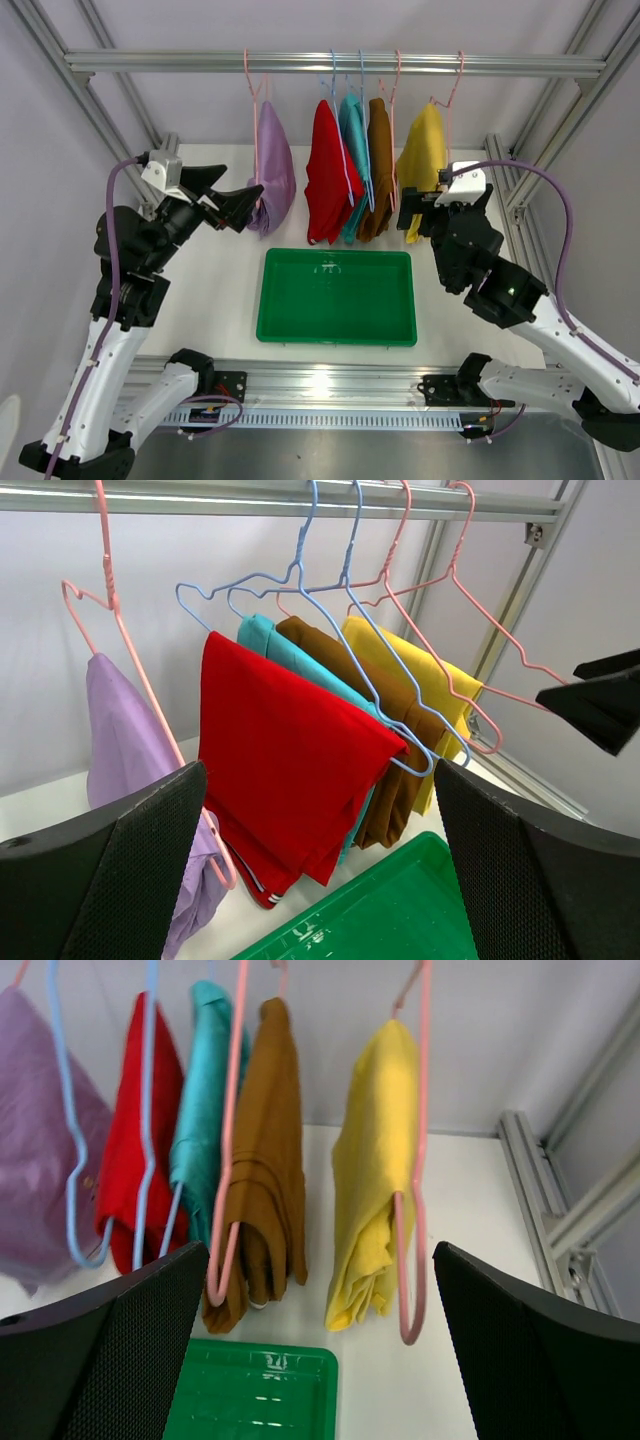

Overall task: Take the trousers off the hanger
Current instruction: Pick up the hanger from the clothesline.

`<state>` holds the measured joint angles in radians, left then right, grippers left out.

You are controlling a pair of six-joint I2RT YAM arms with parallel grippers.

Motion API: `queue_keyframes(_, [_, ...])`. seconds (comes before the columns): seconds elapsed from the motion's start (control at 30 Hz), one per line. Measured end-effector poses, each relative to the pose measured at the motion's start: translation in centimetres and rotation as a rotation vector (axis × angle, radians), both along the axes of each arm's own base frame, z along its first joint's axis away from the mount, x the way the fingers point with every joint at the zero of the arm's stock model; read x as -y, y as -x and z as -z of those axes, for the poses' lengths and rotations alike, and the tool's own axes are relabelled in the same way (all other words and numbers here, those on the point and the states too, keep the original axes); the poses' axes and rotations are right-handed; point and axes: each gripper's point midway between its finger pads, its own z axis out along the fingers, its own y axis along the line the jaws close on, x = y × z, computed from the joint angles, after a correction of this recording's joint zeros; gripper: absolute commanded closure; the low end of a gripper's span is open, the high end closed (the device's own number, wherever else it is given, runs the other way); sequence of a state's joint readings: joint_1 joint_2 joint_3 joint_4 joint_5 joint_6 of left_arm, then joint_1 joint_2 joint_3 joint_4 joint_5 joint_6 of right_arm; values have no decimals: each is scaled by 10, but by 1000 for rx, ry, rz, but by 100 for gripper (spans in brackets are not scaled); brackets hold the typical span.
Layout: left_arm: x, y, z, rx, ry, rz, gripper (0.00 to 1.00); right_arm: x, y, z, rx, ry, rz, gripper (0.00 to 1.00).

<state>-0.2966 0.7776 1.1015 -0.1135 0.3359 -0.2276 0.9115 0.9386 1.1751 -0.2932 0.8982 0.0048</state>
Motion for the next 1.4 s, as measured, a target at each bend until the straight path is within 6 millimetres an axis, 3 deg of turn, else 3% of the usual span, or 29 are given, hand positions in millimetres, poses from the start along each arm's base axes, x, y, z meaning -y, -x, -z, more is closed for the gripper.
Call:
queue_keyframes(0.17, [-5, -4, 0, -6, 7, -26, 1, -5, 10, 3, 11, 45, -98, 1])
queue_keyframes(0.37, [-11, -17, 7, -33, 7, -69, 1, 18, 32, -2, 26, -12, -118, 1])
queue_keyframes(0.47, [-13, -26, 13, -54, 1, -86, 1, 33, 46, 8, 36, -47, -130, 0])
queue_keyframes(0.63, [-24, -64, 39, -148, -22, -143, 0, 50, 65, 29, 57, -92, -159, 1])
queue_keyframes(0.83, [-16, -123, 75, -303, -59, -140, 0, 33, 66, 48, 23, -87, -234, 1])
queue_keyframes(1.0, [-2, -154, 93, -384, -73, -86, 1, 22, 67, 50, 11, -92, -287, 1])
queue_keyframes(1.17, [18, -177, 86, -407, -59, 12, 16, 20, 69, 50, 12, -98, -304, 1])
queue_keyframes(1.23, [24, -181, 83, -414, -47, 50, 27, 21, 70, 49, 14, -100, -307, 0])
queue_keyframes(1.4, [38, -179, 86, -460, -3, 142, 39, 26, 75, 44, 35, -121, -314, 1])
